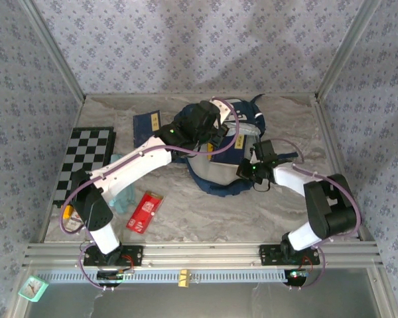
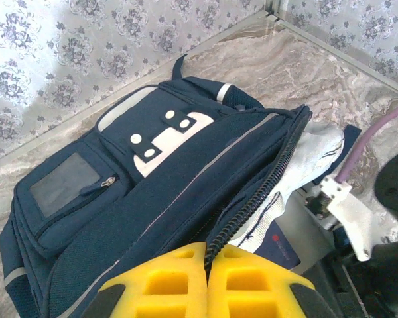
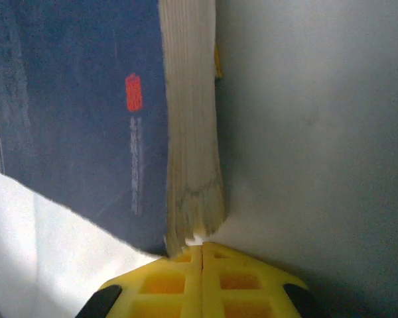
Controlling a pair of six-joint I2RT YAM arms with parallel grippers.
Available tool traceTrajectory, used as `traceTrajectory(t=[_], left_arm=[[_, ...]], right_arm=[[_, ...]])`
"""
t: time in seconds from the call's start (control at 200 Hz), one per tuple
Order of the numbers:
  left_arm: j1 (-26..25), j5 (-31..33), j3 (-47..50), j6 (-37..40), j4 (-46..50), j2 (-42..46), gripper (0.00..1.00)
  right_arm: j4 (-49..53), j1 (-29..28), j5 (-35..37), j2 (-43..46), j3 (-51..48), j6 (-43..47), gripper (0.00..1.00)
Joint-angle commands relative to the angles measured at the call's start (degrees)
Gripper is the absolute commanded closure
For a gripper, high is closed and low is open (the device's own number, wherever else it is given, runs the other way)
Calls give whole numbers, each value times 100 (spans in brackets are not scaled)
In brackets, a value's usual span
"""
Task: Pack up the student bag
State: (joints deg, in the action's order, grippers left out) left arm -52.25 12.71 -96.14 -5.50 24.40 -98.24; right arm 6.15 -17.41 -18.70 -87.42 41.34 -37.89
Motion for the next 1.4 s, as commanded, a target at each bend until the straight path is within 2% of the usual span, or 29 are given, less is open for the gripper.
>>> traceTrajectory(t=[0.0,0.105,0.3,0.39,0.48,0.64,0.74,0.795,0.88,0.975,1.079,1.219,1.394], left_arm=[[-26,67,11,-94,-427,295,100],[-24,130,15,-103,-368,287,100],[-30,85,29,-125,-324,252,100],[-22,33,142,-162,-406,245,100],[-24,-58,191,-228,-395,191,100],[-21,-190,479,-601,-474,230,99],[-14,-609,832,-971,-571,374,88],[14,-760,1169,-1287,-723,536,78],[151,-1171,1676,-1713,-996,860,62],[305,-1165,2211,-1964,-1079,1305,49],[601,-912,2741,-2141,-923,1851,41],[1435,-1003,3127,-2435,-178,2239,32],[2372,-1104,3444,-2368,358,2326,27]], right_arm=[[-569,10,393,-111,330,61,94],[-910,18,764,-208,569,390,91],[-510,212,448,-503,817,669,90],[-599,267,166,-19,498,655,86],[-20,160,93,565,419,808,79],[1335,25,639,1827,312,923,70],[1897,99,700,2444,339,980,62],[2300,117,710,2606,521,978,59],[2726,115,522,2626,867,1086,56],[3024,78,196,2357,1280,1130,53],[3111,-220,497,1898,1746,1059,52],[2857,-752,446,1110,2317,994,51],[2393,-1435,653,25,3021,717,48]])
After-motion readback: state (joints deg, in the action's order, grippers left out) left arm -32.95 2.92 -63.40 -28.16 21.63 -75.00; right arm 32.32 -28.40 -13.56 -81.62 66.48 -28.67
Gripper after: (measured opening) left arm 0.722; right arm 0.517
